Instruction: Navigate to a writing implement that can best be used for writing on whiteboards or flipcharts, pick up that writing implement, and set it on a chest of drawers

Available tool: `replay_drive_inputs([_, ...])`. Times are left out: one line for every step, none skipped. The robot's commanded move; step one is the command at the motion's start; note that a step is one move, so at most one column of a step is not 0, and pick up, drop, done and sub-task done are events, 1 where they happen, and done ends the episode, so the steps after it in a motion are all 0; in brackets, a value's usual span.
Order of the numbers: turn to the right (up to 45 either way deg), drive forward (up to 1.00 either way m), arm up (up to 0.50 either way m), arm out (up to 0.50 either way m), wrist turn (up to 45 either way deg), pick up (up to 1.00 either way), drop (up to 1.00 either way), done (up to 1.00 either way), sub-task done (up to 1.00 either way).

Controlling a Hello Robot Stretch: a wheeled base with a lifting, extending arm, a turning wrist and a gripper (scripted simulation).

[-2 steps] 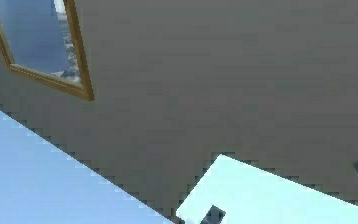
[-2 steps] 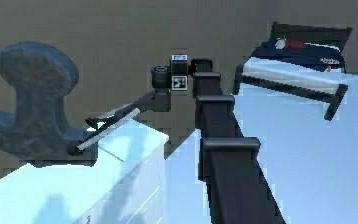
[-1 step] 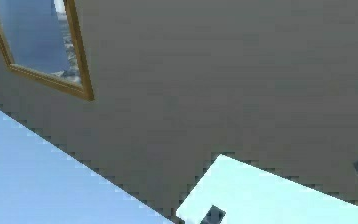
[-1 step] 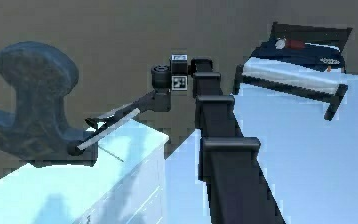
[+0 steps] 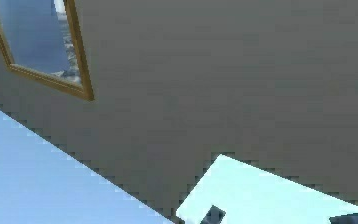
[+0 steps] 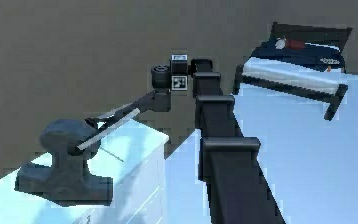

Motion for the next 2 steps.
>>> replay_drive_inputs([0.0, 0.00, 0.00, -0.10, 0.0, 0.00, 0.00, 0.00, 0.00])
replay_drive_inputs([0.0, 0.00, 0.00, 0.00, 0.0, 0.00, 0.00, 1.00, 0.00])
